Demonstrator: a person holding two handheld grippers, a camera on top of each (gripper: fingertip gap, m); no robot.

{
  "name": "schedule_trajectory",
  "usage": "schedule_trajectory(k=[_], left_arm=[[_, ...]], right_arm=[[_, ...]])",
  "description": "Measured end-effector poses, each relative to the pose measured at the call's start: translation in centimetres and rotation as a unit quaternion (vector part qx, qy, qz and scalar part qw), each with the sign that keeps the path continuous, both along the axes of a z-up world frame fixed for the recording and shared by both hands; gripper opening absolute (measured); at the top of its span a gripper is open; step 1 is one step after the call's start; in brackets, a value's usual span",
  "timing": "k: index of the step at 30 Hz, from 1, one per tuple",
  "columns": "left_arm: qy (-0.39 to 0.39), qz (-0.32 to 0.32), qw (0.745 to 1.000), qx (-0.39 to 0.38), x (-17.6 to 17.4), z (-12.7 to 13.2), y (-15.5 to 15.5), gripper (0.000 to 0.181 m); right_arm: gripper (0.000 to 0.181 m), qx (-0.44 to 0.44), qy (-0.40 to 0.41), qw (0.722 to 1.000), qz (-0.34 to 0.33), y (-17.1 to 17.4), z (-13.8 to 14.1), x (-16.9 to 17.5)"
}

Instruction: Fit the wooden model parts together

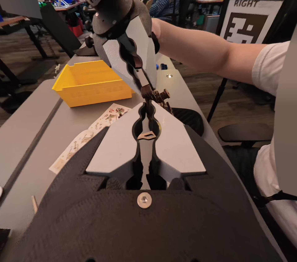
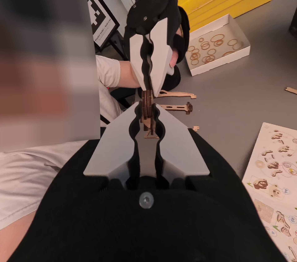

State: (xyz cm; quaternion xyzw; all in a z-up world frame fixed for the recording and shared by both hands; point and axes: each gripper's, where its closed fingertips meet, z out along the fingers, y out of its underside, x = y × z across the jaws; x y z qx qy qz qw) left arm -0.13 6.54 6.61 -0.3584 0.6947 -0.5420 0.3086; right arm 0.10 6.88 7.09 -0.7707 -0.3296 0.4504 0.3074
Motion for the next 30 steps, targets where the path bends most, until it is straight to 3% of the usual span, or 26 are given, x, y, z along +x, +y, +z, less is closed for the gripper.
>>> schedule_trajectory(k=[8,13,16,18,21,25,30], left_arm=[[0.061,-0.009,0.995,-0.075,0.0,-0.6,0.0,0.001],[0.070,0.010,0.997,-0.035,0.1,-1.3,0.3,0.000],[0.022,0.029,0.999,-0.011,0.1,0.2,0.6,0.000],[-0.030,0.044,0.997,0.049,-0.1,0.9,0.6,0.000],[-0.090,0.081,0.982,0.142,0.1,1.5,0.7,0.000],[-0.157,0.086,0.956,0.233,0.4,1.3,-0.2,0.000],[-0.248,0.096,0.891,0.368,0.4,1.0,-1.6,0.000]], right_arm=[[0.010,0.048,-0.030,0.998,0.004,0.0,-0.5,0.1],[0.011,0.090,-0.060,0.994,0.000,0.4,-1.0,0.2],[0.029,0.150,-0.051,0.987,-0.016,0.7,0.1,0.5],[0.028,0.201,-0.070,0.977,-0.019,0.7,0.2,0.8],[0.031,0.296,-0.112,0.948,-0.024,0.2,0.6,0.9],[0.032,0.435,-0.197,0.876,-0.067,0.1,1.6,2.1],[0.032,0.493,-0.298,0.816,-0.059,-1.4,0.7,3.2]])
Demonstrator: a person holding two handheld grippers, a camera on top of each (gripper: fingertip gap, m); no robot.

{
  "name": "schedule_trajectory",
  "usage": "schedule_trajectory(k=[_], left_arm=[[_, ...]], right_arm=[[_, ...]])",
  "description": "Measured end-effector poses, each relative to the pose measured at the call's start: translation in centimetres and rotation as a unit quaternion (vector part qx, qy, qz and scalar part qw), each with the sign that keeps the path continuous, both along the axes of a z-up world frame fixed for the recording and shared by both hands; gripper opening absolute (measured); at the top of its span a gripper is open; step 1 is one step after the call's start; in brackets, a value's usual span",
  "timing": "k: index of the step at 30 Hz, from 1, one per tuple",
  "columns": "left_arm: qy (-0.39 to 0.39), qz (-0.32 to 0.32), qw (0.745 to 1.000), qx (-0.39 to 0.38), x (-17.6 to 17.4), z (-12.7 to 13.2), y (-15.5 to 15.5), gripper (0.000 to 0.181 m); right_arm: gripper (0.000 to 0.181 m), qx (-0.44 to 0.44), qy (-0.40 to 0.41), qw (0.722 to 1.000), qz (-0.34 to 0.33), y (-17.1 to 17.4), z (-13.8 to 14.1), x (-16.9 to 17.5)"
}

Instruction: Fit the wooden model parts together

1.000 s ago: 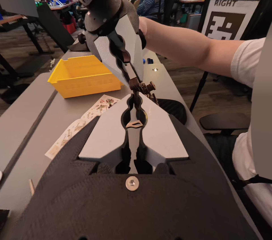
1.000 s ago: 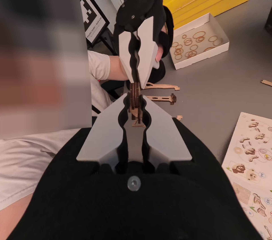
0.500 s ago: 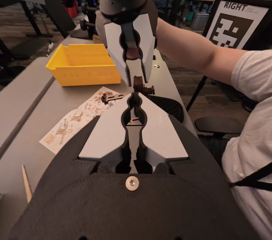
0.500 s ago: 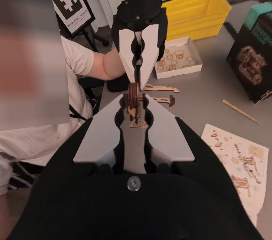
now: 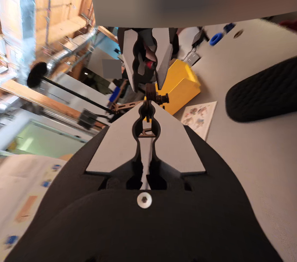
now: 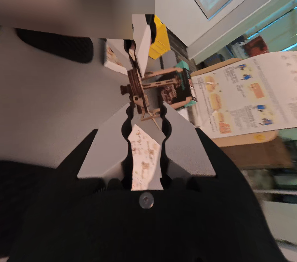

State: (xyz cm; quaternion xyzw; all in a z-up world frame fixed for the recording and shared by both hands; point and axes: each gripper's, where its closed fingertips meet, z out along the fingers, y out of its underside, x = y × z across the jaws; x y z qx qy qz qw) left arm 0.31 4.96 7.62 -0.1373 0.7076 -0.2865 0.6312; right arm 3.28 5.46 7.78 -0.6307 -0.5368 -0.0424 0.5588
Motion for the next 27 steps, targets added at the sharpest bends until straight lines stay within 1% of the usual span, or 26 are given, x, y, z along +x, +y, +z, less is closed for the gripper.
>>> schedule_trajectory(k=[3,5,8,10,14,16,19,22,23,26,27], left_arm=[[-0.052,0.040,0.992,0.107,0.2,-0.2,-0.3,0.000],[-0.060,0.051,0.986,0.144,0.4,-0.6,-0.7,0.000],[-0.060,0.048,0.983,0.165,0.5,-1.0,-1.5,0.000],[-0.055,0.051,0.982,0.176,0.5,-1.3,-1.6,0.000],[-0.053,0.044,0.982,0.178,0.4,-1.4,-2.1,0.000],[-0.052,0.044,0.981,0.184,0.4,-1.4,-2.2,0.000],[-0.046,0.037,0.984,0.168,0.3,-1.4,-2.2,0.000],[-0.033,0.022,0.993,0.109,0.4,-1.2,-2.2,0.000],[-0.026,0.013,0.996,0.087,0.3,-1.2,-2.2,0.003],[0.007,0.000,1.000,0.025,0.0,-0.9,-1.9,0.023],[0.014,-0.003,1.000,0.008,-0.1,-0.7,-1.7,0.027]], right_arm=[[0.031,0.056,-0.064,0.996,-0.014,-0.7,-0.4,0.2],[0.031,0.085,-0.111,0.990,-0.018,-1.1,-1.0,-0.1],[0.033,0.107,-0.182,0.977,-0.023,-1.3,-2.3,-0.7],[0.034,0.119,-0.213,0.969,-0.031,-1.3,-2.6,-0.9],[0.033,0.128,-0.247,0.960,-0.035,-1.2,-2.9,-1.4],[0.028,0.129,-0.260,0.956,-0.035,-1.3,-2.9,-1.5],[0.025,0.124,-0.273,0.953,-0.039,-1.3,-3.0,-1.5],[0.025,0.101,-0.250,0.962,-0.044,-1.3,-2.9,-1.5],[0.025,0.090,-0.235,0.967,-0.047,-1.4,-2.8,-1.5],[0.025,0.057,-0.185,0.980,-0.054,-1.4,-2.5,-1.5],[0.025,0.047,-0.169,0.983,-0.052,-1.5,-2.4,-1.6]])
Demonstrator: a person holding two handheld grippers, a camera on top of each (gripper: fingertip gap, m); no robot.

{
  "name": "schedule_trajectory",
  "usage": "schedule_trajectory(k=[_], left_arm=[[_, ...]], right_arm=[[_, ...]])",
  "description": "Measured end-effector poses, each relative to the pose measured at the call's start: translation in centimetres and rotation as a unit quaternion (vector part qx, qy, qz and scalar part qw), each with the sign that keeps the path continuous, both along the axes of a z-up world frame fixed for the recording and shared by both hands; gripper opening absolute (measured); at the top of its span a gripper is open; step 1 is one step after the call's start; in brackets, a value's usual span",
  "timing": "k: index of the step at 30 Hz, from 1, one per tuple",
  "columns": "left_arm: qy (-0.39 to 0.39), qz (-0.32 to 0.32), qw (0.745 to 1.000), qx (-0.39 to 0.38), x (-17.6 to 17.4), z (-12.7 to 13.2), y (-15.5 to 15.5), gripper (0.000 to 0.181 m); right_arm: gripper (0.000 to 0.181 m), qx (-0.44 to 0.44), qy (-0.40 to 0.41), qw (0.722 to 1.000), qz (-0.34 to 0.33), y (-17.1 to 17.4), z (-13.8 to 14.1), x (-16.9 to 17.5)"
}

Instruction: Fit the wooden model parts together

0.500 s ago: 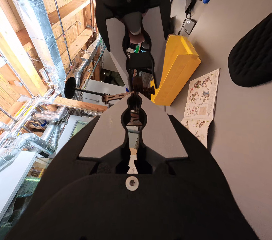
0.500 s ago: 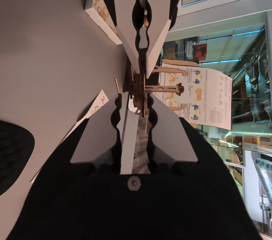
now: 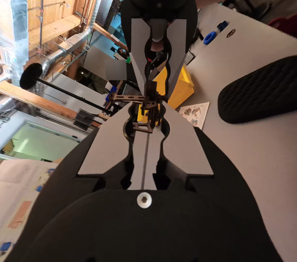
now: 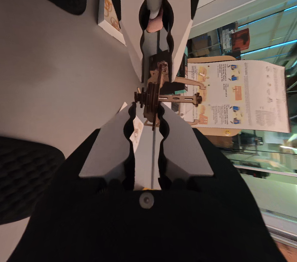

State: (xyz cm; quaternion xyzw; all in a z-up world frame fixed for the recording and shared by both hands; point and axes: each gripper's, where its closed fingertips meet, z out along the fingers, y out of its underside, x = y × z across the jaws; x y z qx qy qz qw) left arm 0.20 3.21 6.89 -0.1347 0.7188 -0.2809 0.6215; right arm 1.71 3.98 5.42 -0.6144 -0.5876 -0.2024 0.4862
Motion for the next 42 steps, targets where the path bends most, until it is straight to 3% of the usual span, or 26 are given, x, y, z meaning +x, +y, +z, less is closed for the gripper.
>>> schedule_trajectory(k=[8,23,30,36,42], left_arm=[[0.039,0.003,0.999,-0.026,0.4,-0.7,-0.3,0.027],[0.019,0.003,1.000,-0.012,-0.3,0.1,0.2,0.018],[0.062,-0.007,0.994,-0.093,-0.3,0.4,-0.1,0.028],[0.075,-0.019,0.990,-0.114,-0.7,0.6,0.0,0.018],[0.114,0.012,0.990,-0.079,0.0,-1.5,0.7,0.022]], right_arm=[[0.025,-0.064,0.042,0.997,-0.007,0.0,-0.4,-0.8],[0.025,-0.053,0.054,0.997,-0.002,0.0,0.3,-1.1],[0.025,-0.170,0.149,0.974,-0.022,0.0,0.0,-1.5],[0.025,-0.156,0.097,0.982,-0.032,0.8,-0.6,-1.5],[0.025,-0.160,0.049,0.985,-0.043,1.3,-1.6,-1.5]])
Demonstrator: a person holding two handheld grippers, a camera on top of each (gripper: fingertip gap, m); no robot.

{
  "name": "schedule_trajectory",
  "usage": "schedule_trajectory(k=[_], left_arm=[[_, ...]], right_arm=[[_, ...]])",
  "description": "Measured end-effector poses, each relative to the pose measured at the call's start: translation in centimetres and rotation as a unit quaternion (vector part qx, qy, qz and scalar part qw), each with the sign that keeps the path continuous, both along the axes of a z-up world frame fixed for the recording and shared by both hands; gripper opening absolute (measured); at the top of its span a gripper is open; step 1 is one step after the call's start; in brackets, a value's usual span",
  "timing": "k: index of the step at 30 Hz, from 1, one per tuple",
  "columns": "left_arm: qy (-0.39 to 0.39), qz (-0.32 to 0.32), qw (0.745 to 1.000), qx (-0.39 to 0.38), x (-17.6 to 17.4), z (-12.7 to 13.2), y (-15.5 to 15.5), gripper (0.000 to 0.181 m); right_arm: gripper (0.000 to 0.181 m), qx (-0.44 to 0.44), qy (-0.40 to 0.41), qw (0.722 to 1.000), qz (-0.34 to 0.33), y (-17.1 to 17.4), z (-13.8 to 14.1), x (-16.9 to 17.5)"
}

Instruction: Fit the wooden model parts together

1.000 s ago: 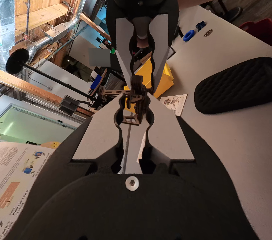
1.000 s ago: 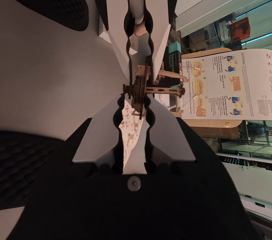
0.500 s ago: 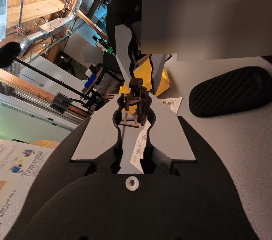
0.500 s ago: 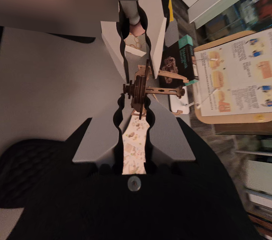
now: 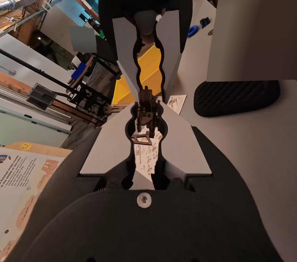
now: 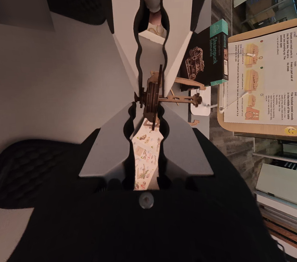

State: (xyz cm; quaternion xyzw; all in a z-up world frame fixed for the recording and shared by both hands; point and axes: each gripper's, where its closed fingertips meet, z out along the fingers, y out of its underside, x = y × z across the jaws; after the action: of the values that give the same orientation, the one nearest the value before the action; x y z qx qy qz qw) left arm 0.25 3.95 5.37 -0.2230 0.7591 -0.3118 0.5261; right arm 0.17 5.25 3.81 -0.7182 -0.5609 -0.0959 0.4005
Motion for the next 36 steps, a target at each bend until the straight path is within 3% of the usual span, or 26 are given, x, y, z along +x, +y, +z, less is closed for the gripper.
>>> schedule_trajectory(k=[7,13,17,21,27,36], left_arm=[[0.022,-0.002,1.000,-0.010,0.1,-0.7,0.2,0.010],[0.008,-0.013,0.998,-0.067,0.1,0.5,0.4,0.011],[0.010,-0.005,0.994,-0.111,-0.4,1.6,1.6,0.028],[0.047,-0.046,0.981,-0.182,-1.5,1.8,1.8,0.028],[0.016,-0.034,0.985,-0.168,-0.4,1.9,1.6,0.033],[0.001,-0.038,0.988,-0.151,0.3,1.4,1.2,0.020]], right_arm=[[0.025,-0.010,-0.041,0.999,0.004,0.2,-0.7,0.1],[0.025,-0.014,-0.001,1.000,0.006,0.2,0.4,0.0],[0.025,-0.054,0.038,0.998,-0.006,0.1,0.5,0.5],[0.025,-0.064,0.101,0.993,0.002,-0.1,1.7,0.5],[0.025,-0.074,0.133,0.988,0.006,-0.3,2.2,0.7],[0.025,-0.087,0.129,0.988,0.008,-0.4,1.5,0.6]])
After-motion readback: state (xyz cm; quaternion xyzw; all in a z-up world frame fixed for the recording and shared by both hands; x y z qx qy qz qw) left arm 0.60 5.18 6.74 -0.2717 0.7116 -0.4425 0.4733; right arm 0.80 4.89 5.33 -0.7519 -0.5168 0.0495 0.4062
